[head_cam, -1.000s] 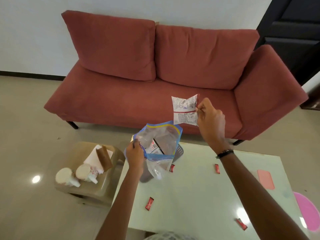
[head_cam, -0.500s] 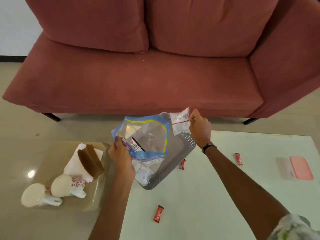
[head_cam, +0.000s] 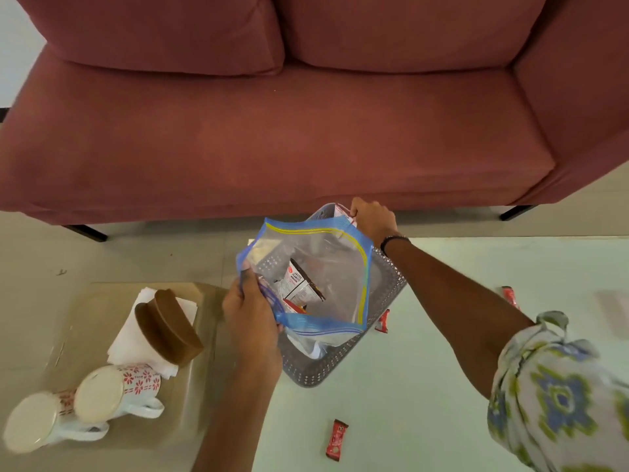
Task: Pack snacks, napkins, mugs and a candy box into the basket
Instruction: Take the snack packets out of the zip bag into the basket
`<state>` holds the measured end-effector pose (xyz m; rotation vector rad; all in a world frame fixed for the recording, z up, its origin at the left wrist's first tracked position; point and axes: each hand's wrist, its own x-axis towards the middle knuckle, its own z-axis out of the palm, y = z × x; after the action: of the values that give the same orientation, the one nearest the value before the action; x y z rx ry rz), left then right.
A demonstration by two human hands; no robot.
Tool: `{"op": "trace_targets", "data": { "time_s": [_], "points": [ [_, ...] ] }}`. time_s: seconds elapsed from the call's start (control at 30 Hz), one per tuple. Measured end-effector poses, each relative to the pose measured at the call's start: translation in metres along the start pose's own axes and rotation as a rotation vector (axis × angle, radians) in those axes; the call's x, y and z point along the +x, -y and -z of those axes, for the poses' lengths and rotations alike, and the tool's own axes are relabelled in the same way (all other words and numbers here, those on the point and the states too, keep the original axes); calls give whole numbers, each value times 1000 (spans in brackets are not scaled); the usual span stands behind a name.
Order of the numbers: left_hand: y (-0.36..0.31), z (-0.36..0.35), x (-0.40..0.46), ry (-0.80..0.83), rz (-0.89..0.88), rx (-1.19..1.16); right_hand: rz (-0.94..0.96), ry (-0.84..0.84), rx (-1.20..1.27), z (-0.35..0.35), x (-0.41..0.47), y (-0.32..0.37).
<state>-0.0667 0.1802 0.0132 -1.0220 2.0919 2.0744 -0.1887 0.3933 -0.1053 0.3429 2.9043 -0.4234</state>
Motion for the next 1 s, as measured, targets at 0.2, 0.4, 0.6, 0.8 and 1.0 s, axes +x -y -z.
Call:
{"op": "trace_targets", "data": {
  "time_s": [0.2, 0.4, 0.6, 0.8, 1.0],
  "points": [
    [1, -6, -5, -4, -34, 61, -10, 54, -3, -12, -1, -8],
    [14, -6, -7, 27, -4, 48, -33, 60, 22, -10, -5, -20],
    [22, -8, -7, 24, 20, 16, 259, -55, -201, -7, -3, -20],
    [24, 0, -2, -27, -3, 39, 723, 46, -624, 24, 3, 1],
    [33, 2, 1, -13, 13, 31, 524, 166, -351, 10, 8, 4]
  ]
}}
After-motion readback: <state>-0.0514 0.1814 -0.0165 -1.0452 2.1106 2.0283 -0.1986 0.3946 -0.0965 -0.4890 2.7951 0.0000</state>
